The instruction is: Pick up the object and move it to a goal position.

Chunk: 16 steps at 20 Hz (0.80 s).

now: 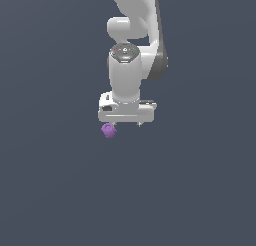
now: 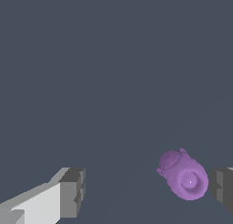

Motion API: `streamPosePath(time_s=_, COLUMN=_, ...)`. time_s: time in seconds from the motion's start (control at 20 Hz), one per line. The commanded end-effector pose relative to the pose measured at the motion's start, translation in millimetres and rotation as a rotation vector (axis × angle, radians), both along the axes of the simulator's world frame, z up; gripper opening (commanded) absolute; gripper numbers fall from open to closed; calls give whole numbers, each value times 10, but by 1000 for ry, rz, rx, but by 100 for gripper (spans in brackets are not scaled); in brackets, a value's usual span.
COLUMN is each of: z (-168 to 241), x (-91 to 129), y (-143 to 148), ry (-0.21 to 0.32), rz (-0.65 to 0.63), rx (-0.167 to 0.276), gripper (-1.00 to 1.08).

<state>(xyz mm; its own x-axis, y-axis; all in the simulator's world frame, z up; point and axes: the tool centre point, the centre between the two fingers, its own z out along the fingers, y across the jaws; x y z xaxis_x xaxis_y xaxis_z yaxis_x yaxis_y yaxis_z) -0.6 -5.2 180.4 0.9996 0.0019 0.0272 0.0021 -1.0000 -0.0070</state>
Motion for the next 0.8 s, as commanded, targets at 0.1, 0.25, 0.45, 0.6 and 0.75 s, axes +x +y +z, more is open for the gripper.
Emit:
streamPosePath(time_s=0.1, z=8, x=-4, y=1, ry=1, rz=0, rx=-1, gripper=100)
streamPosePath(time_s=0.25, z=44, x=-26, y=3, ry=5, rz=2, rx=-5, gripper=100)
streamPosePath(time_s=0.45, z=71, x=-45, y=2, ry=9, rz=5, rx=-10, gripper=100)
streamPosePath(time_s=0.6, z=70, x=-41, y=6, ry=9, rz=3, rx=-9, gripper=100)
streamPosePath(time_s=0.75, z=67, x=-43, y=1, ry=9, rz=6, rx=-9, gripper=100)
